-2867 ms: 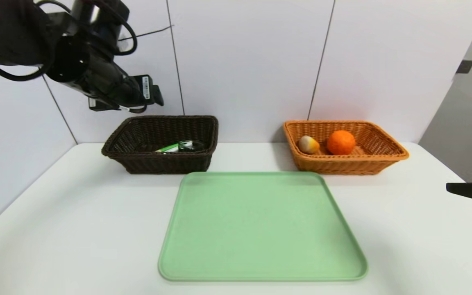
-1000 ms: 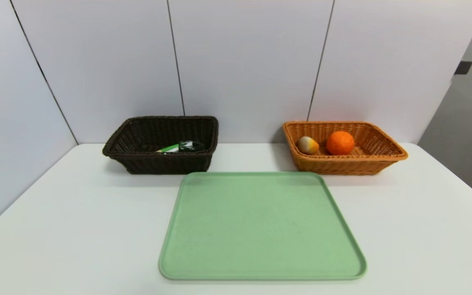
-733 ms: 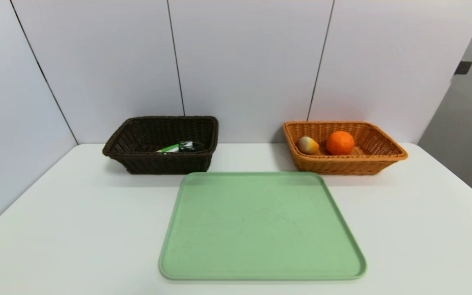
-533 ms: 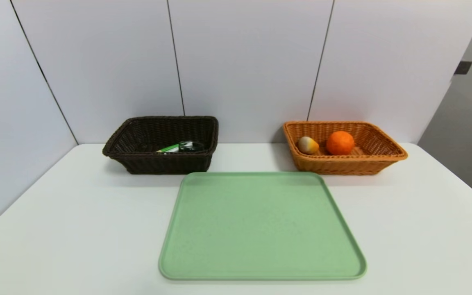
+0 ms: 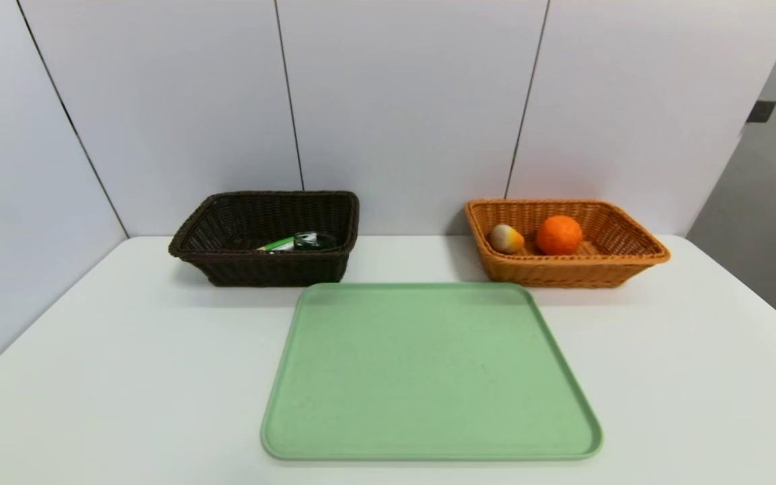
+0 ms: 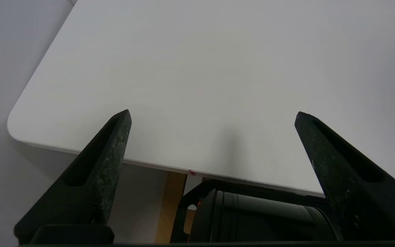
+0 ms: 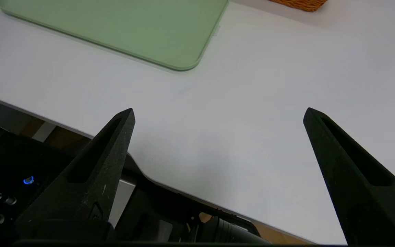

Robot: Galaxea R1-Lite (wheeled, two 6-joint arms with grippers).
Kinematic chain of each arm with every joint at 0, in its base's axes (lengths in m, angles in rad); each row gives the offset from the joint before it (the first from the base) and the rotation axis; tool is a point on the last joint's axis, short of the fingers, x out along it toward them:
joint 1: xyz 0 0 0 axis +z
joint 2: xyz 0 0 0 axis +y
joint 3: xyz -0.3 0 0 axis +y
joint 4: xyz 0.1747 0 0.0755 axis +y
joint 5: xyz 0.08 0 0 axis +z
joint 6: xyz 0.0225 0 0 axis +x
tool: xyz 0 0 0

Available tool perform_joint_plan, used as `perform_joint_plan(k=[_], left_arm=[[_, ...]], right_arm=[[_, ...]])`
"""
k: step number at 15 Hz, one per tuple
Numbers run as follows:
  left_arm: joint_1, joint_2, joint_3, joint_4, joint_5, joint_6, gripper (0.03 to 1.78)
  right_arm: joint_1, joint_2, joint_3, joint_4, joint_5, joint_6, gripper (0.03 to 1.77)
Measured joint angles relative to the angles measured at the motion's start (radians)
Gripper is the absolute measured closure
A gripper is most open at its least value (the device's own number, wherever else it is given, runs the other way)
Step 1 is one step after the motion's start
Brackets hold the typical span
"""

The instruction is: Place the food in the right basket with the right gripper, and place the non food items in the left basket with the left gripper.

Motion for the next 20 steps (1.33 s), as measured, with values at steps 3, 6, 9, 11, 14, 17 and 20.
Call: perform_joint_plan(k=[3,6,9,11,14,17,20], left_arm=[[0.001,-0.03,0.034,-0.073,-0.018,0.014,0.12],[0.002,-0.037,0.073,-0.135,-0.018,0.04,0.12],[0.002,-0.039,0.117,-0.211,-0.027,0.04,0.12],[0.002,-0.039,0.18,-0.332,-0.047,0.043,0.12],[0.002,-0.039,0.251,-0.474,-0.096,0.048,0.12],[0.002,-0.039,0.312,-0.516,-0.163,0.039,0.12],[0.002,-0.039,0.336,-0.544,-0.202,0.046,0.12]], right_arm=[[0.011,-0.007,-0.03,0.008,-0.025,-0.019,0.1],[0.059,-0.047,-0.042,0.081,-0.032,-0.037,0.1],[0.067,-0.149,0.069,0.013,-0.088,-0.037,0.1],[0.069,-0.21,0.204,-0.144,-0.161,-0.033,0.1],[0.069,-0.258,0.405,-0.444,-0.291,-0.03,0.1],[0.069,-0.276,0.604,-0.723,-0.318,-0.031,0.1],[0.068,-0.282,0.745,-0.939,-0.322,-0.03,0.1]])
